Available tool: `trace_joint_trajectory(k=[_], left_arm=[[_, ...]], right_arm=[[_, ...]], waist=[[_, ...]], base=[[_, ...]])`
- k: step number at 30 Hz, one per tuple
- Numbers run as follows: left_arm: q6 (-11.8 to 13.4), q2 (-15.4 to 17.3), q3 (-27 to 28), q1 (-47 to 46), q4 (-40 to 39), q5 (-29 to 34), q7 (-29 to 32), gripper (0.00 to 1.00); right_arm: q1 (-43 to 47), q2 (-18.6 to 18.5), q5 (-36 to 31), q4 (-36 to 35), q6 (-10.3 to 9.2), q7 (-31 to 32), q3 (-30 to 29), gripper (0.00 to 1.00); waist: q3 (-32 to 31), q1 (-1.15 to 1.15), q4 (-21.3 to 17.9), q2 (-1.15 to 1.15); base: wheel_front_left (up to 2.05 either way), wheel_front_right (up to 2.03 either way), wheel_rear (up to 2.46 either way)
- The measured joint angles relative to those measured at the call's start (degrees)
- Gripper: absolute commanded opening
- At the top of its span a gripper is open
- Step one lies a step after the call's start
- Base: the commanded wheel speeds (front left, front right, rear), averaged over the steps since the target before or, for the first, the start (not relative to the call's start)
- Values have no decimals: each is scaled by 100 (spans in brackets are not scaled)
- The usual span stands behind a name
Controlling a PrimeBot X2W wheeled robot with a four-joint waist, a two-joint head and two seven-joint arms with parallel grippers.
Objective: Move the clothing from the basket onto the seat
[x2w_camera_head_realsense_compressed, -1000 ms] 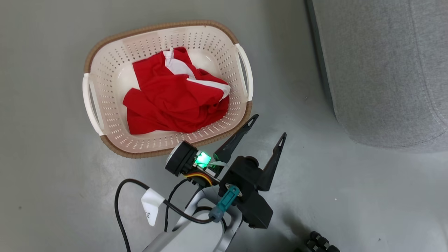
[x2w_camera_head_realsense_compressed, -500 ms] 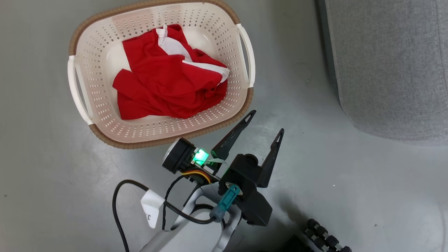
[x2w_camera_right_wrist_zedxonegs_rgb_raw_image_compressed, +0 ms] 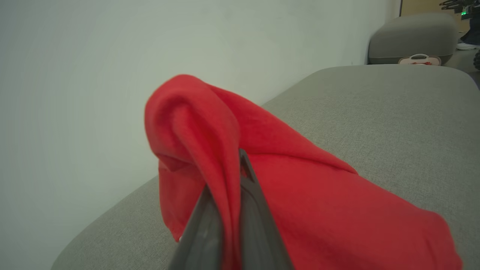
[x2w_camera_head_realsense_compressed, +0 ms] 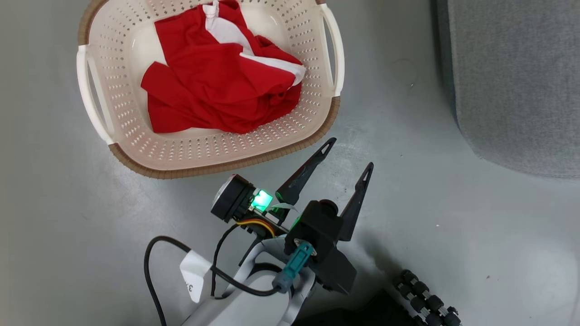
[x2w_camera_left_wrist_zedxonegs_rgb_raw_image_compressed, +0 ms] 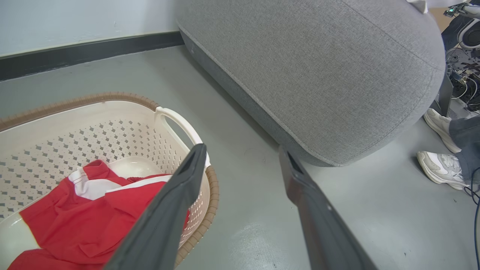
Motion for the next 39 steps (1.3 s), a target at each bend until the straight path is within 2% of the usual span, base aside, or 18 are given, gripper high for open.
trace_joint_trajectory(k=[2,4,6,12,14,17,18,19,20,31,39], left_arm=[[0,-1,3,-7,-14,4,-9,100],[0,-1,0,-32,-18,4,-16,100],[-1,-1,3,-49,-16,4,-62,100],[0,-2,20,-73,-18,3,-170,100],[0,-2,22,-110,-16,2,-214,100],[0,-3,29,-124,11,-8,-259,100],[0,-2,30,-124,13,-14,-264,100],[0,-3,29,-124,11,-14,-270,100],[0,-3,29,-126,11,-15,-271,100],[0,-4,74,-271,197,-136,-471,100],[0,-5,165,-277,504,-477,-844,100]], right_arm=[[-53,5,-44,51,0,0,24,0],[-104,13,-147,74,0,0,104,6],[-149,29,-222,62,0,0,243,0],[-188,83,-517,66,0,0,721,0],[-241,81,-524,127,0,0,809,24],[-295,87,-565,169,0,0,943,40],[-299,93,-566,178,0,0,982,63],[-300,96,-573,182,0,0,1018,96],[-300,93,-599,183,0,0,1050,100],[-263,274,-799,48,0,0,1528,100],[244,505,-878,-379,0,1,1922,100]], waist=[[62,1,26,0],[114,0,55,0],[148,0,87,0],[186,0,144,0],[180,0,158,0],[156,0,173,0],[142,0,176,0],[128,0,178,0],[118,0,180,0],[-67,-1,92,-1],[-430,-1,-35,-1]], base=[[0,0,0],[0,0,0],[0,0,0],[0,0,0],[0,0,0],[0,0,0],[0,0,0],[0,0,0],[0,0,0],[0,0,0],[0,0,0]])
